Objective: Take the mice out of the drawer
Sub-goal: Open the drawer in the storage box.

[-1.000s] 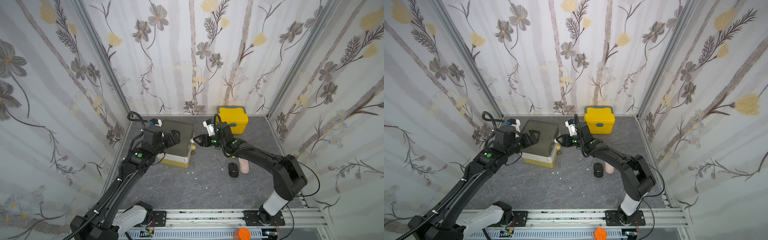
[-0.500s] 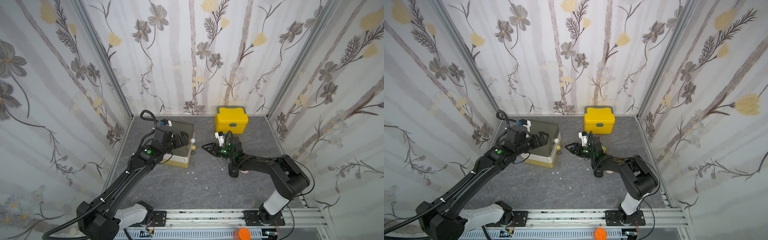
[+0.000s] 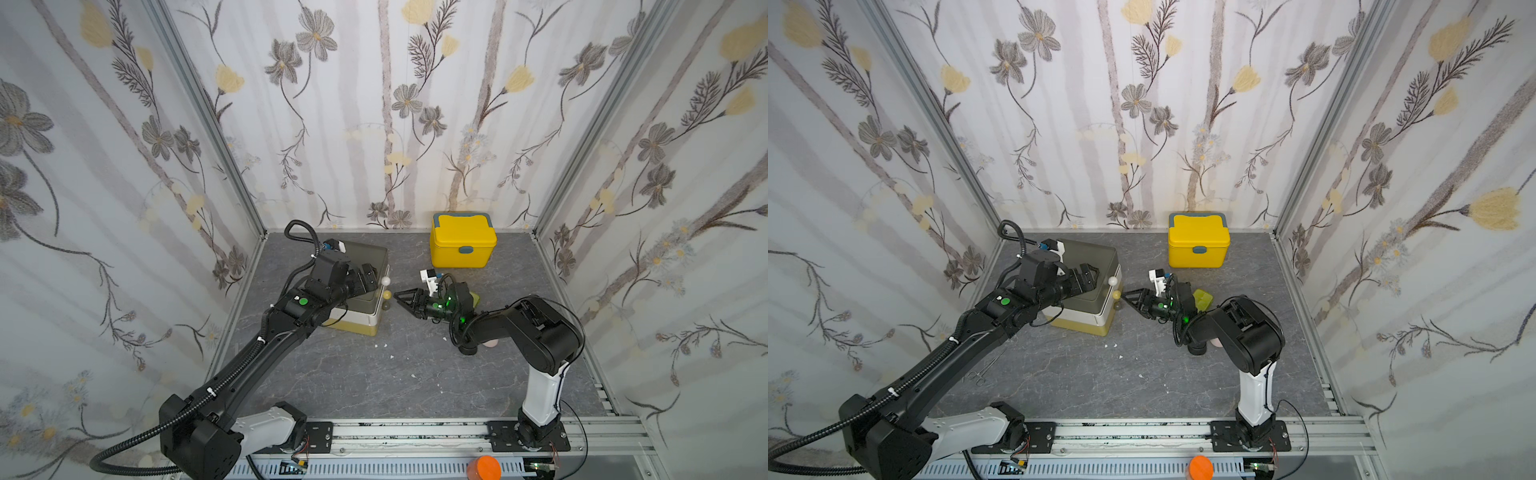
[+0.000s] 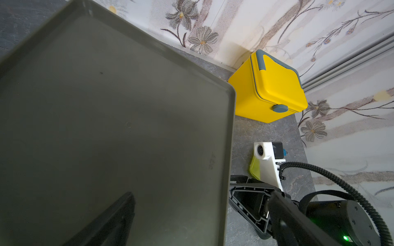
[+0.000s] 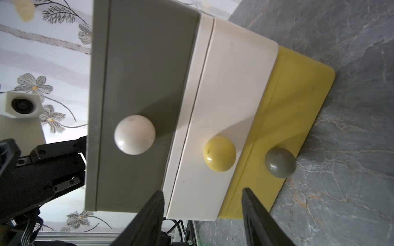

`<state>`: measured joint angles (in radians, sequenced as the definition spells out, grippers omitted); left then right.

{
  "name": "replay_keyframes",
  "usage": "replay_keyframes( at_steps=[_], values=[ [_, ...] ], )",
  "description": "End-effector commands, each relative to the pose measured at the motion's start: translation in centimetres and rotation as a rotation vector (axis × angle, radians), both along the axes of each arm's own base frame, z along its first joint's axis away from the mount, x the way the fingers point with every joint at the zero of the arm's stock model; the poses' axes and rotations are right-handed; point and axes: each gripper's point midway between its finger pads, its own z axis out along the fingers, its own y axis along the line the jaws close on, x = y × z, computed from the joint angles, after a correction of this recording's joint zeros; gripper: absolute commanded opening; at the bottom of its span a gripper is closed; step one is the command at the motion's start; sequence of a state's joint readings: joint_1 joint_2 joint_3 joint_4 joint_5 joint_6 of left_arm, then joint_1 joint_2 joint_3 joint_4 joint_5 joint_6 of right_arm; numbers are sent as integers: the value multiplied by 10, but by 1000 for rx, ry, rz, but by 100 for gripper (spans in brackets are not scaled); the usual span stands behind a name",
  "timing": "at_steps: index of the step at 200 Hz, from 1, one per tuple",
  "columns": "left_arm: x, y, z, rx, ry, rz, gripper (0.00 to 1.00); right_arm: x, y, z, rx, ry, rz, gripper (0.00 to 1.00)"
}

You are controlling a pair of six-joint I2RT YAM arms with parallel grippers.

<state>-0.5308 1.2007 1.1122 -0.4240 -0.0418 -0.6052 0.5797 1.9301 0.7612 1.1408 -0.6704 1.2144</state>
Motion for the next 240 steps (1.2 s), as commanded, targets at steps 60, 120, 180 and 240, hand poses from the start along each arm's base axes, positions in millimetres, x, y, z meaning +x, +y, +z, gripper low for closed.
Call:
replay_keyframes(
  at_steps=[60,120,180,240],
  values=[
    [8,2,-3,20,-13,20,100,19,18,9,66,18,3,58],
    [7,6,-4,25,-14,32,100,17,26,3,58,29,18,54],
    [8,10,-8,25,-8,47,100,22,30,0,66,31,16,45],
    [9,13,-12,24,-3,56,100,24,33,-1,64,32,16,37]
  ],
)
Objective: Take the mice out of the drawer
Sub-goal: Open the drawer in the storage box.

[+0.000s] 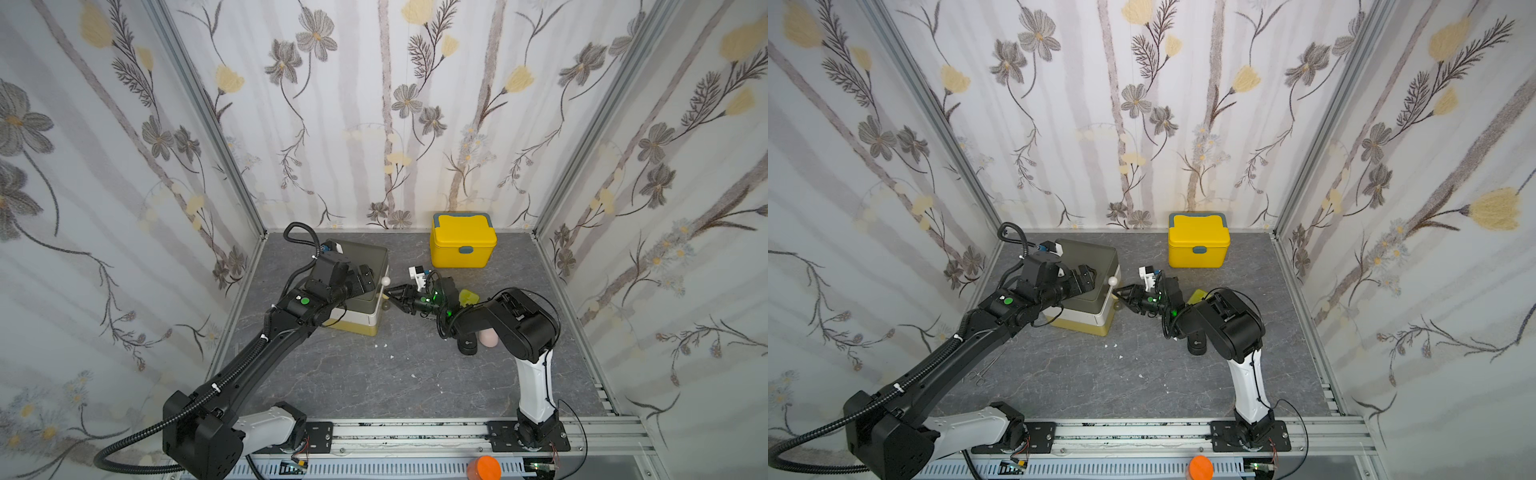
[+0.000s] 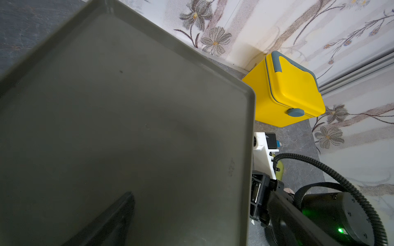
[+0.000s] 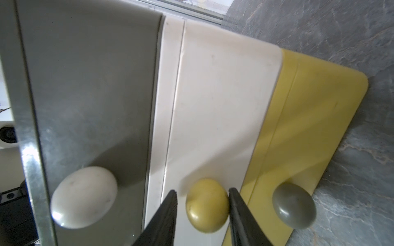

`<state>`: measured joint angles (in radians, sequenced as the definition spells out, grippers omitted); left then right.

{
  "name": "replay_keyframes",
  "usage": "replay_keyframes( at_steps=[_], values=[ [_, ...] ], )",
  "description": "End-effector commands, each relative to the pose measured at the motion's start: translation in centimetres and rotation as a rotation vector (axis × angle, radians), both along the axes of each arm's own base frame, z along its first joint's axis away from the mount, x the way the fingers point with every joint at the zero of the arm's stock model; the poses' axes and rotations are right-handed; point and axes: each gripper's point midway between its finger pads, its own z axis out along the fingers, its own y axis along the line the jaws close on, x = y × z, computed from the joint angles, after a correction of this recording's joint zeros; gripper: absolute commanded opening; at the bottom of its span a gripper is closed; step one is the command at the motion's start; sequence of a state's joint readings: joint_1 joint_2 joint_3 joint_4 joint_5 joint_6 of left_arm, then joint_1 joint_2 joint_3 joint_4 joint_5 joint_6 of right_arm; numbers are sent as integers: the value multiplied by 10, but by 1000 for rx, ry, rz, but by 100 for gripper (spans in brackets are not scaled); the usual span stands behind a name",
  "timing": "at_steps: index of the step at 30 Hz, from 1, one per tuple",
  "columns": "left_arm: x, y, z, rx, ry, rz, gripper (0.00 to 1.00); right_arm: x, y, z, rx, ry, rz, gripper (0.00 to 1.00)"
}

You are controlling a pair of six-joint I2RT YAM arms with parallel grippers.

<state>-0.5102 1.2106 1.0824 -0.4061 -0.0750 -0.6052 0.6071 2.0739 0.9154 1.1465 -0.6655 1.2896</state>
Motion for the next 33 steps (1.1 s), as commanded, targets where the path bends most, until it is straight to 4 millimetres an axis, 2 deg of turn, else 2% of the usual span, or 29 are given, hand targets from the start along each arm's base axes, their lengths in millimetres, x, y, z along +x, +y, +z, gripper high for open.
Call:
replay_keyframes(
  at_steps=[1,10,14,25,27,33],
  values=[
    [2,1,1,-4,-12,8,100,3,2,10,33,-25,-3,37],
    [4,9,-6,5,1,32,100,1,1,10,40,-23,-4,32],
    [4,11,-9,2,5,39,100,-1,-7,13,46,-24,-21,31],
    [4,16,-12,1,10,52,100,-1,-46,10,-4,-21,-95,28],
    [4,16,-12,2,9,51,100,-5,-55,3,-16,-3,-105,28],
    [4,18,-12,3,9,56,100,-8,-77,1,-35,-1,-138,27]
  ],
)
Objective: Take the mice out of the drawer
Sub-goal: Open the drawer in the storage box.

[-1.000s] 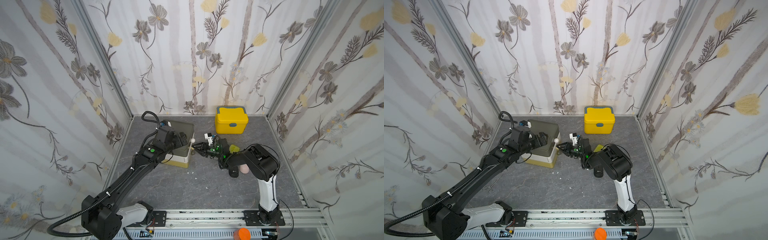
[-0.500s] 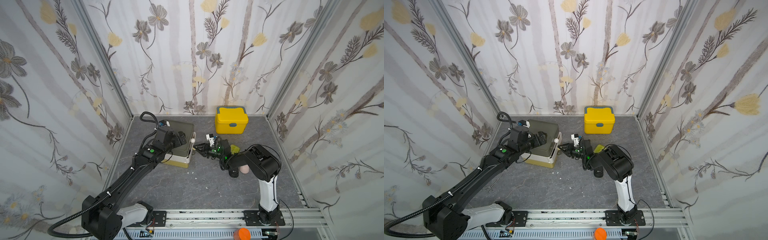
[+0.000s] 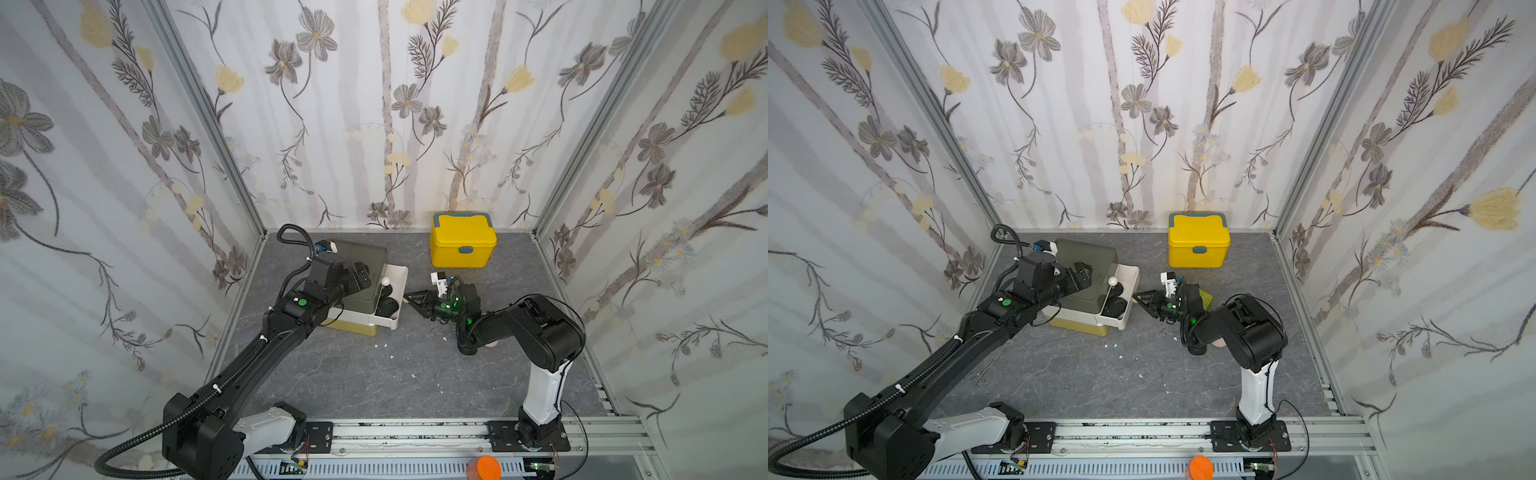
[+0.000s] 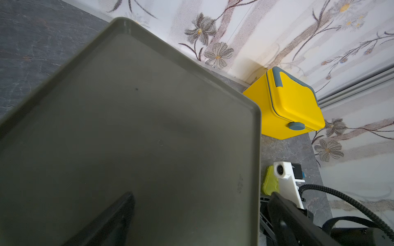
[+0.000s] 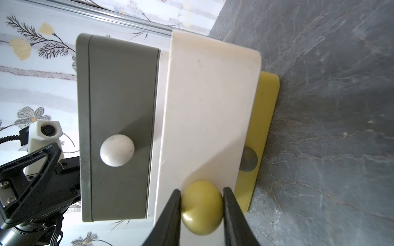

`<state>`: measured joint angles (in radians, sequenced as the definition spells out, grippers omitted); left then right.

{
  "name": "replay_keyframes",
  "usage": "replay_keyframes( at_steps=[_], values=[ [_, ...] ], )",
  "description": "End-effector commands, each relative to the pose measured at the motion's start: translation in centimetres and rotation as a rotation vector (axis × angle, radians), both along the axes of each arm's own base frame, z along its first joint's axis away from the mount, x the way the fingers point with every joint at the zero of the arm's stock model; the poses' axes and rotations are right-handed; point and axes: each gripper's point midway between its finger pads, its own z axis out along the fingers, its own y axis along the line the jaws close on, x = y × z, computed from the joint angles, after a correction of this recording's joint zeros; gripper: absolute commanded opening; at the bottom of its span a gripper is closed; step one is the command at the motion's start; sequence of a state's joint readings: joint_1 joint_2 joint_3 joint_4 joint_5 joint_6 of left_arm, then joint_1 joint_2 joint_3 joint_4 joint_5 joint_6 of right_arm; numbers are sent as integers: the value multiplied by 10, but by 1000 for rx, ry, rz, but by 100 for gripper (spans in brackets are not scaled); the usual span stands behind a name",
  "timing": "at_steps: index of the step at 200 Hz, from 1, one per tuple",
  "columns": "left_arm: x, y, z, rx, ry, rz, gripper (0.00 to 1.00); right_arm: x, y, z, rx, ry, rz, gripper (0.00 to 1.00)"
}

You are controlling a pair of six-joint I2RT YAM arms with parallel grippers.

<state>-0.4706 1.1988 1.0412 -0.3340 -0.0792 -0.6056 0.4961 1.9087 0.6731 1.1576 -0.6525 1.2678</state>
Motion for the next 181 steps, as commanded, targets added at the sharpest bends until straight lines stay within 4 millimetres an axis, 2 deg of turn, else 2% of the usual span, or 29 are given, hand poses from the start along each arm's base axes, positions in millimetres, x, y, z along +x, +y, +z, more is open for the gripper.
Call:
replay_keyframes(
  at_steps=[1,96,152,181],
  values=[
    [-6,6,-12,19,48,13,100,0,-11,7,2,-36,-23,27],
    [-6,6,-9,15,42,12,100,-6,-66,-3,-47,-11,-118,27],
    [-6,5,-1,2,27,7,100,-7,-67,-4,-68,-13,-112,30],
    [-7,4,5,-6,19,0,100,-7,-68,-5,-112,-22,-110,40]
  ],
)
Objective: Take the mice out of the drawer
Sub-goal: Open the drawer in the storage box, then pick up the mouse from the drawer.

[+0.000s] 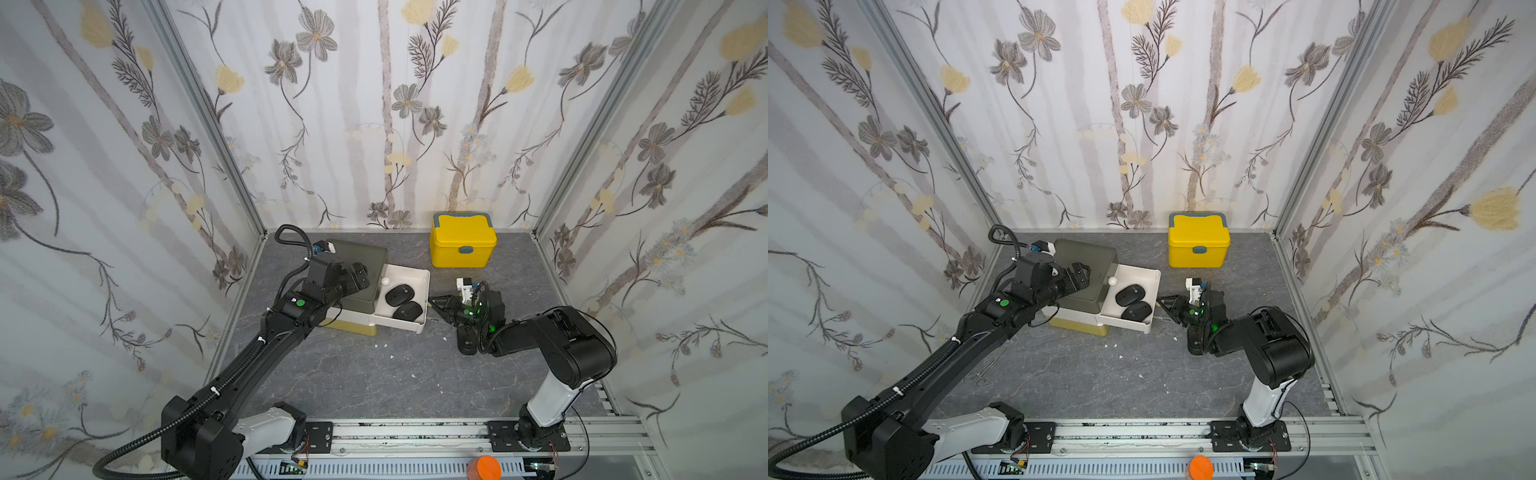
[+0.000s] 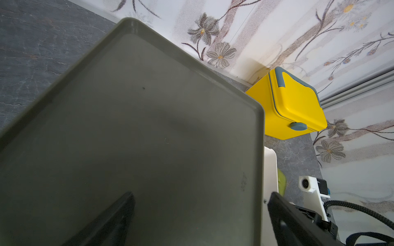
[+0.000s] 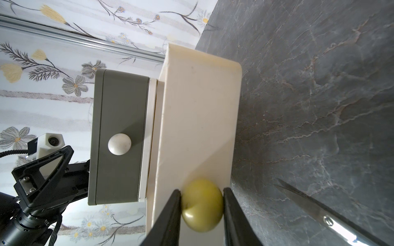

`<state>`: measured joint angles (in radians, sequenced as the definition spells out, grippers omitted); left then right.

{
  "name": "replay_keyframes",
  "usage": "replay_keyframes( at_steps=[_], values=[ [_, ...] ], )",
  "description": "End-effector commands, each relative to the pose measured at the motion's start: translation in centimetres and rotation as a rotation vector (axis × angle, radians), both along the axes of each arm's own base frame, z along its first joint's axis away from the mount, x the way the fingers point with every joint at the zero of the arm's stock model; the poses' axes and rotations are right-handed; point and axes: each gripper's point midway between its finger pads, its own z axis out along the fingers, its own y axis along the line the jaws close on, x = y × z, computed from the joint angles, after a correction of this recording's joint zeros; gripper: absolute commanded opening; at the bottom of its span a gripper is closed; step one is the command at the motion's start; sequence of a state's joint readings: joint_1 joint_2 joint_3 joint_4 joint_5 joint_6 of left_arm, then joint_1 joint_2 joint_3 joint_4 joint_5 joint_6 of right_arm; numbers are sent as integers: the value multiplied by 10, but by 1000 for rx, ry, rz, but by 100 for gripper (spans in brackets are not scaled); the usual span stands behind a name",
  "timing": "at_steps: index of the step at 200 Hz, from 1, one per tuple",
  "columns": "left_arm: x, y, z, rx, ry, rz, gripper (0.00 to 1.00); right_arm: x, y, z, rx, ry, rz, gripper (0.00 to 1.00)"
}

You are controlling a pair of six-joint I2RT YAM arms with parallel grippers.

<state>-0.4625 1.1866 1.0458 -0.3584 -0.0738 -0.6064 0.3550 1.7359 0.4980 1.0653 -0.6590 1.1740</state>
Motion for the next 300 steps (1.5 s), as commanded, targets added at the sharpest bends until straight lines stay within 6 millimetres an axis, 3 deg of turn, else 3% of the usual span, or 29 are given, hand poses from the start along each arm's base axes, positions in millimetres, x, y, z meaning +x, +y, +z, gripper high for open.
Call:
replay_keyframes(
  at_steps=[1,45,80,114,142,145,150,193,217,253,300],
  values=[
    [-4,0,4,-7,10,-4,100,0,0,3,-33,-24,11,40],
    [-8,-1,24,-31,-23,-22,100,3,-11,4,-148,-36,-21,53],
    [-19,-4,49,-55,-55,-64,100,8,-33,11,-369,-74,-82,64],
    [-36,-5,71,-100,-102,-107,100,12,-50,36,-526,-154,-111,68],
    [-45,-2,75,-111,-95,-115,100,10,-58,63,-617,-258,-112,71],
    [-47,-2,76,-114,-96,-118,100,14,-57,77,-616,-290,-120,71],
    [-49,-2,76,-120,-98,-122,100,15,-57,84,-628,-317,-116,72],
    [-62,3,71,-143,-99,-121,100,11,-29,135,-734,-545,6,78],
    [-69,6,67,-161,-99,-115,100,0,2,151,-776,-695,127,82],
    [-84,6,63,-141,-101,-169,100,-2,32,155,-800,-809,271,85],
    [-96,10,55,-99,-125,-208,100,0,62,138,-930,-923,462,86]
  ],
)
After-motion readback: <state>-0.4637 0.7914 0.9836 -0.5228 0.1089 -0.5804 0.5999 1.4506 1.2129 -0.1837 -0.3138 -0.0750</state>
